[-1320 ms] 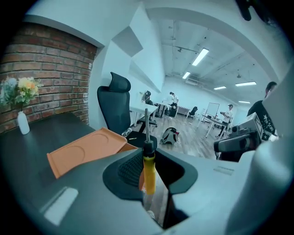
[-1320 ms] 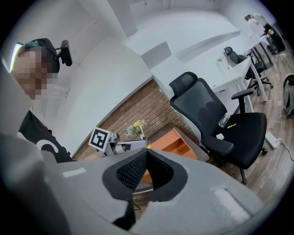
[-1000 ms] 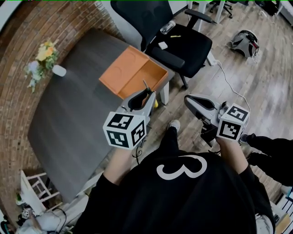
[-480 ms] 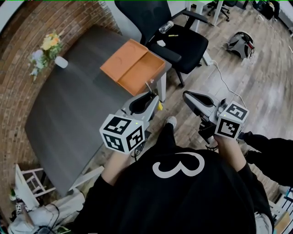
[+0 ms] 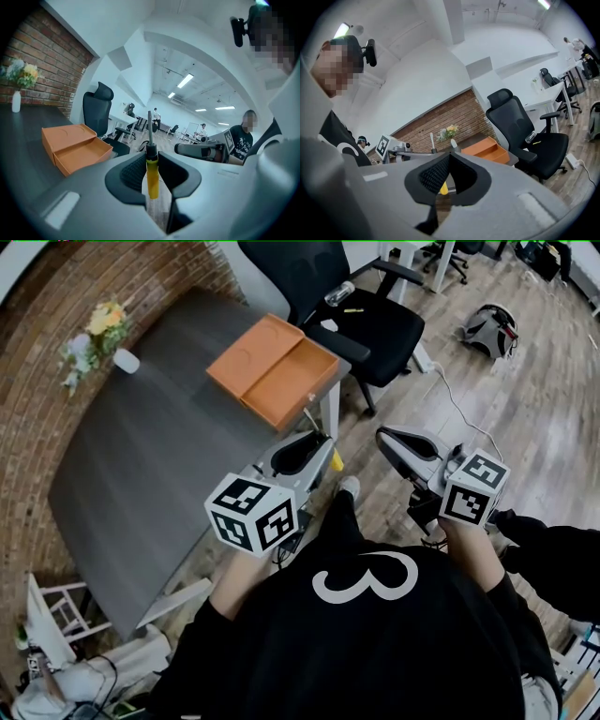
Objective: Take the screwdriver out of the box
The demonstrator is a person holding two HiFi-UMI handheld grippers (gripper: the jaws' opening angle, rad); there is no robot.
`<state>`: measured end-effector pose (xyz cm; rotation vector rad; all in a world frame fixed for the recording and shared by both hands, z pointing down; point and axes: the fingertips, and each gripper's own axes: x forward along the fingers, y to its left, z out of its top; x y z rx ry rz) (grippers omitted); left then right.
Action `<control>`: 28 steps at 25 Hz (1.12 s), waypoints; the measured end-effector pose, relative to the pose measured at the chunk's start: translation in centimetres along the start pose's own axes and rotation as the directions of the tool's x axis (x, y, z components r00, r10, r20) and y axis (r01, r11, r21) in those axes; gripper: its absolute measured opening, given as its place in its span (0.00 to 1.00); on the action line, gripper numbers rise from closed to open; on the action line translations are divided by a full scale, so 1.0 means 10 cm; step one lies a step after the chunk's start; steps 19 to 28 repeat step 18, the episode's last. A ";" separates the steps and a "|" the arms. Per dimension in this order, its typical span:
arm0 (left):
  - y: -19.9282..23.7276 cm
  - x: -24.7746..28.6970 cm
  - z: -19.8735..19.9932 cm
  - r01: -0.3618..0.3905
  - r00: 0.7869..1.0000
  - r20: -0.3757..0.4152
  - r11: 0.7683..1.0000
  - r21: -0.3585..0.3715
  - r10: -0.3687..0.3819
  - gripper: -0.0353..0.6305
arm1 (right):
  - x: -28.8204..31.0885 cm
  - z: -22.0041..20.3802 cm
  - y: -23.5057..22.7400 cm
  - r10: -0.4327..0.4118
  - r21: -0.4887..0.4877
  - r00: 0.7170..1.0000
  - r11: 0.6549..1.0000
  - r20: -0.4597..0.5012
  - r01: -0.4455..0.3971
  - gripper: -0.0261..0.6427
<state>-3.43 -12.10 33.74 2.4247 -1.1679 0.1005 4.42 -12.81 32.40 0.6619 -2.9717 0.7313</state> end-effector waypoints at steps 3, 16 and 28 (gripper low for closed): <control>0.01 -0.02 0.00 0.009 1.000 0.001 1.000 -0.026 -0.009 0.20 | -0.01 -0.01 0.02 -0.005 0.004 1.000 1.000 0.000 0.005 0.04; -0.07 -0.08 -0.04 0.006 1.000 0.010 1.000 -0.017 -0.006 0.20 | -0.08 -0.14 0.06 -0.011 0.012 1.000 1.000 -0.006 0.011 0.04; -0.09 -0.09 -0.06 0.005 1.000 0.013 1.000 -0.023 -0.004 0.20 | -0.09 -0.16 0.07 -0.012 0.012 1.000 1.000 -0.006 0.012 0.04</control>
